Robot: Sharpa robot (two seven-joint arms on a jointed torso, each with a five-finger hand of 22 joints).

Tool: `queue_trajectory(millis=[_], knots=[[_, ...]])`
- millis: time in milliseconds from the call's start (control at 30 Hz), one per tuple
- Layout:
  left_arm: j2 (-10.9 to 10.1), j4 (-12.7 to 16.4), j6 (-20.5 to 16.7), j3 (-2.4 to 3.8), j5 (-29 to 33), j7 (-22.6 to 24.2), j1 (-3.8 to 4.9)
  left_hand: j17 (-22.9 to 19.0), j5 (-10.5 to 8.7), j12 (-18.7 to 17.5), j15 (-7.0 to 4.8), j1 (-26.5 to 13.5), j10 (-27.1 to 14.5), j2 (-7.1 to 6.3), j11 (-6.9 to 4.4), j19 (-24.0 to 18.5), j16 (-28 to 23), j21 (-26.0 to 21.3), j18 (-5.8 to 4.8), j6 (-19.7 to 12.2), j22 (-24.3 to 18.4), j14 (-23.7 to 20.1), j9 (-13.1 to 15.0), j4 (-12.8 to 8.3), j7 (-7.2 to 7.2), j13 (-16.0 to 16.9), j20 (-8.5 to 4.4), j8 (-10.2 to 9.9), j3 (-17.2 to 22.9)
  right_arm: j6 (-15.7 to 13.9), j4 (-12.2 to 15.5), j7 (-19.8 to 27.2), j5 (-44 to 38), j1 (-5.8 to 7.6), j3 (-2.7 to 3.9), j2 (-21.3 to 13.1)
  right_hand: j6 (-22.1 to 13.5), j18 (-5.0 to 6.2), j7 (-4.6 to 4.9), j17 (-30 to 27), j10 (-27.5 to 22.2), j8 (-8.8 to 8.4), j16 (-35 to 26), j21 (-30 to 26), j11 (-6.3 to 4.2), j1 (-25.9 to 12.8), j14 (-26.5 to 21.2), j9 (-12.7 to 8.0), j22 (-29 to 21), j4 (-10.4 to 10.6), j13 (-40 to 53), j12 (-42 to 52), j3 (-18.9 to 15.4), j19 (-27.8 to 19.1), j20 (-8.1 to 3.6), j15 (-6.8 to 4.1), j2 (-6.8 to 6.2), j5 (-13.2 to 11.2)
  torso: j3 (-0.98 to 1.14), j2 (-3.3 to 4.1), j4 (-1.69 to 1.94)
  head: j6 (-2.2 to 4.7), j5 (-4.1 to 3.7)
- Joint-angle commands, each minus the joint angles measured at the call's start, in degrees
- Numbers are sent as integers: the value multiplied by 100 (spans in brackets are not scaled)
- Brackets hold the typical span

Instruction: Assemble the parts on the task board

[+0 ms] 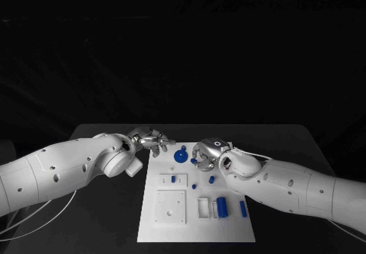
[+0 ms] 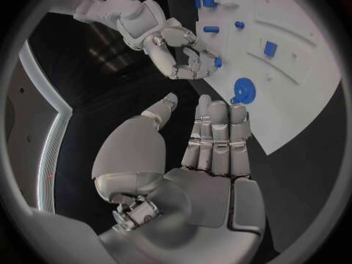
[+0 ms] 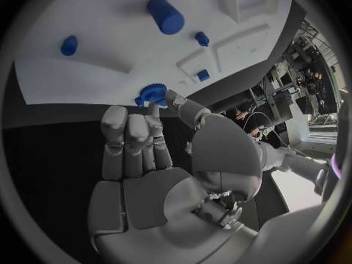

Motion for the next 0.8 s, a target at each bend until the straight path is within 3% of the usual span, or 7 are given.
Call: queue_trajectory(millis=[33, 100, 367, 500, 567, 700, 800], knots=[[43, 2, 450, -2, 130, -559, 7, 19, -26, -56, -39, -131, 25, 1, 11, -43, -38, -34, 97, 7, 12, -6, 12, 121, 44, -10, -273, 30, -69, -69, 161, -45, -2, 29, 67, -50, 97, 356, 68, -1, 41, 29, -15, 14, -2, -22, 15, 9, 73, 5, -6, -16, 41, 10, -40, -45, -75, 9, 0, -3, -1, 31, -6], [82, -10, 449, -8, 130, -637, 8, 31, -27, -103, -39, -188, 18, 1, 9, -50, -43, -40, 106, -13, 17, -9, 10, 194, 44, -32, -280, 20, -105, -69, 260, -50, 9, 46, 126, -85, 97, 356, 68, -1, 44, 28, -17, 13, -2, -25, 18, 9, 71, 22, -7, -19, 51, 15, -43, -45, -85, 8, -1, -6, -4, 48, -2], [193, -84, 571, -41, -35, -821, 8, 79, -34, -386, -24, -350, 102, 28, 29, -112, -81, -80, 144, -109, 42, -47, -12, 469, 60, -174, -266, -26, -435, -111, 575, -60, 30, 111, 227, -194, 93, 356, 68, -3, 50, 26, -22, 11, -3, -24, 24, 8, 68, 48, -8, -24, 72, 26, -51, -47, -117, 9, -4, -12, 6, 84, -10], [242, -100, 578, -75, -230, -824, 8, 112, -34, -483, -34, -506, 160, 80, 26, -125, -96, -102, 169, -133, 53, -46, -22, 853, 49, -206, -276, -36, -680, -112, 730, -69, 34, 132, 275, -234, 93, 356, 67, -3, 53, 26, -23, 10, -4, -18, 27, 8, 67, 54, -8, -25, 82, 29, -54, -48, -125, 10, -3, -8, 0, 102, -9], [271, -108, 537, -88, -232, -819, 8, 175, -42, -612, -36, -49, 227, 91, 21, -123, -129, -108, 211, -151, 100, -39, -30, 1365, 43, -215, -272, -34, -1057, -108, 783, -71, 40, 141, 281, -240, 94, 356, 67, -4, 54, 26, -24, 9, -4, -16, 27, 9, 67, 56, -8, -25, 86, 30, -55, -48, -127, 10, -4, -8, -2, 112, -6], [297, -71, 463, -92, 21, -747, 8, 208, -41, -650, -21, 432, 230, 139, 38, -99, -154, -115, 205, -195, 121, -20, -46, 1789, 65, -185, -262, -49, -1434, -94, 835, -67, 63, 144, 282, -225, 94, 356, 67, -4, 55, 27, -24, 9, -4, -14, 29, 9, 66, 60, -8, -26, 89, 32, -57, -49, -131, 10, -7, -5, 4, 141, -7], [315, -32, 463, -91, 141, -714, 7, 230, -27, -670, -23, 682, 246, 301, 45, -69, -171, -125, 200, -209, 128, 4, -56, 1780, 68, -162, -254, -51, -1739, -86, 851, -64, 79, 144, 282, -218, 94, 356, 67, -4, 57, 26, -25, 9, -4, -18, 31, 9, 65, 69, -8, -27, 91, 35, -58, -49, -141, 9, -11, 7, 4, 156, -14]])
